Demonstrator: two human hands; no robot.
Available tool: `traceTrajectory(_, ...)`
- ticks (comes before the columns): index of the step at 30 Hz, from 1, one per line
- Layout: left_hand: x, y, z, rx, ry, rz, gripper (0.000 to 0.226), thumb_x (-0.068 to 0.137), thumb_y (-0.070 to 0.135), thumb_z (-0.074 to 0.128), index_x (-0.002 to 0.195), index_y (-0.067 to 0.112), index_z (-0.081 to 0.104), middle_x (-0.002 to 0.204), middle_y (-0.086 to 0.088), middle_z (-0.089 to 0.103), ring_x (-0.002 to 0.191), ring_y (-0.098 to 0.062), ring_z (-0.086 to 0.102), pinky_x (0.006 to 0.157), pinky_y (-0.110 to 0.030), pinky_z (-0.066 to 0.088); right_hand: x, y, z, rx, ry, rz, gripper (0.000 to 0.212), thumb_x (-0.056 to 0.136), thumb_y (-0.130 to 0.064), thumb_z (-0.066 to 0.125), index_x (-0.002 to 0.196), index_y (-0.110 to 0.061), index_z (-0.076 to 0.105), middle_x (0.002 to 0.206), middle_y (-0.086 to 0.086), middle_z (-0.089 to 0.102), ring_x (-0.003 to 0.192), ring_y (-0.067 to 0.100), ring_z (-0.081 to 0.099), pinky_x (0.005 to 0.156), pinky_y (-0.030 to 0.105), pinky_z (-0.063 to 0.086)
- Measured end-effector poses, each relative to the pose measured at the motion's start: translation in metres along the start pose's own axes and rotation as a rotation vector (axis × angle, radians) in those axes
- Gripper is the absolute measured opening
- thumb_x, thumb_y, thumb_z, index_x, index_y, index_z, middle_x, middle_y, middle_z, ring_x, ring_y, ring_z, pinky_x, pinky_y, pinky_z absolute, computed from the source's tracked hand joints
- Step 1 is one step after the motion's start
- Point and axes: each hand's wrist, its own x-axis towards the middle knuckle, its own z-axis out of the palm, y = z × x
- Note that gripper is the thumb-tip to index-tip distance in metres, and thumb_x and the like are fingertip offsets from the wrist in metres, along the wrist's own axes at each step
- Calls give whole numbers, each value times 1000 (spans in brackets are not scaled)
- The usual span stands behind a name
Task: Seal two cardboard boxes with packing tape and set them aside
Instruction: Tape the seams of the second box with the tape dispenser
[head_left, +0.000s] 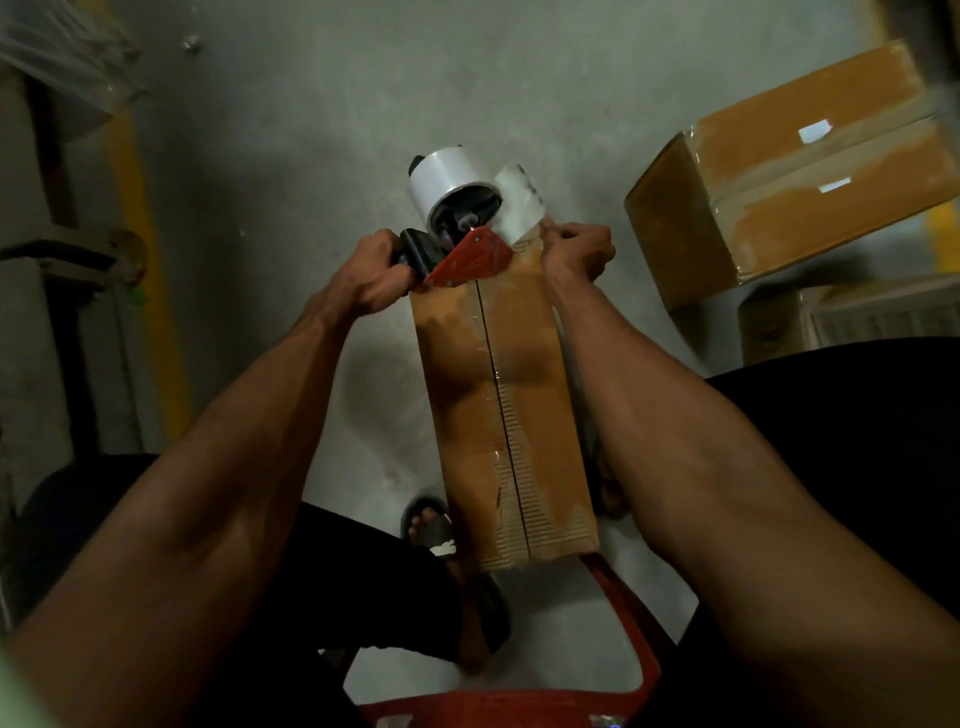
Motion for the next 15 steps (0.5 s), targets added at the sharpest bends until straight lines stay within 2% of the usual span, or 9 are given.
traceTrajectory(3,9,2,-2,17,-17,-8,28,76,21,55,88,0,69,74,-14,67,62,-20,58,59,-37,52,6,1,6,3,15,46,26,88,-19,79,69,-10,63,70,-2,61,70,10,60,68,21,46)
traceTrajectory(7,18,-1,-2,71,-53,-36,45,68,33,54,98,1,66,80,-6,64,76,-25,63,65,-35,52,14,8,11,-9,4,70,36,87,-10,78,59,-10,56,55,-10,45,67,11,58,68,23,47)
traceTrajectory(9,20,-2,-1,88,-61,-28,44,68,35,54,95,2,66,82,-6,65,79,-28,65,69,-39,56,15,11,13,-18,-5,67,33,87,-11,78,61,-9,58,55,-11,45,68,11,59,68,23,47)
traceTrajectory(12,23,-4,0,134,-51,6,37,73,36,57,90,5,69,86,-12,71,83,-34,69,75,-50,61,18,17,16,-31,-3,44,37,89,-4,73,60,-11,50,53,-13,35,66,8,50,63,26,41)
traceTrajectory(15,27,-6,-1,169,-79,10,43,71,46,56,92,10,69,91,-12,72,88,-32,69,80,-56,60,24,19,18,-29,17,54,34,91,0,67,64,-11,50,54,-13,32,60,5,43,61,27,37)
